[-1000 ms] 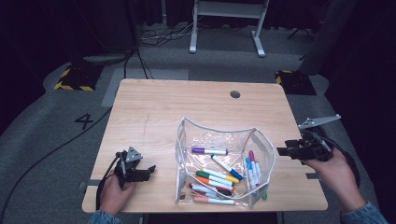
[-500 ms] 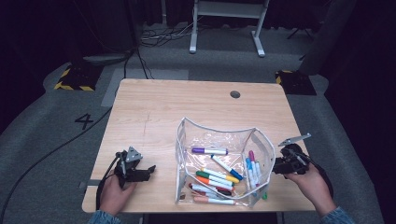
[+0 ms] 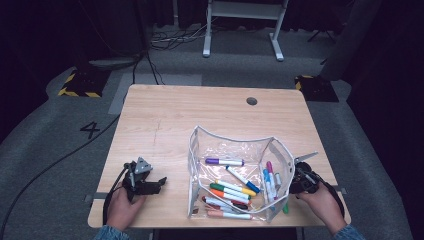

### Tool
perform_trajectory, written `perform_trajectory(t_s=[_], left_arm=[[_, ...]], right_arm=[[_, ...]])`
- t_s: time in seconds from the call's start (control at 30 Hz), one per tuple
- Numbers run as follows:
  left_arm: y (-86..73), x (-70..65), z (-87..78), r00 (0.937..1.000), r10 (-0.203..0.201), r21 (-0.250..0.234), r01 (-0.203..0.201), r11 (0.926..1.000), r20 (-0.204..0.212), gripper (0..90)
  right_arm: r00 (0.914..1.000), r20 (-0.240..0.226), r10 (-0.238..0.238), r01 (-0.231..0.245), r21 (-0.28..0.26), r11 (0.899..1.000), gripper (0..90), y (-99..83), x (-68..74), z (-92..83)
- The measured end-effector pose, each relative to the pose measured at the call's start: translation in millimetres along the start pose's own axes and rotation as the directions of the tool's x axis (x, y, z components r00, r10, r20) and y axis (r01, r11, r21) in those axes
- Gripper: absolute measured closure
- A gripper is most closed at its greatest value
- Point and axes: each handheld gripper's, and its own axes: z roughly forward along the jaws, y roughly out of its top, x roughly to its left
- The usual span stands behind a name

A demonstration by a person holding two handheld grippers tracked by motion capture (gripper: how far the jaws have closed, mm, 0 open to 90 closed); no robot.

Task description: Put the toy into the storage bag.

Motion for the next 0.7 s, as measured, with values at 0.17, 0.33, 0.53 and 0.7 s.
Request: perform_trajectory(t_s=[0.17, 0.33, 0.53, 0.7], left_arm=[[-0.1, -0.1, 0.0, 1.0, -0.001, 0.001, 0.001, 1.0, 0.001, 21.4], [0.0, -0.1, 0.0, 1.0, -0.001, 0.001, 0.001, 1.0, 0.001, 21.4], [0.0, 0.0, 0.1, 1.0, 0.0, -0.001, 0.0, 1.0, 0.001, 21.4], [0.0, -0.1, 0.0, 1.0, -0.002, 0.0, 0.002, 1.0, 0.0, 21.4]], right_arm=[[0.9963, 0.086, 0.008, -0.01, 0.018, 1.0, 75.2, -2.1, -7.6, -3.4], [0.9946, 0.1, 0.029, -0.032, 0.025, 0.999, 76.0, -3.5, -13.0, -5.6], [0.996, 0.043, 0.079, -0.079, 0.001, 0.997, 76.1, -5.9, -17.9, -15.0], [0.997, -0.007, 0.077, -0.078, -0.028, 0.997, 76.1, -5.4, -15.9, -35.0]])
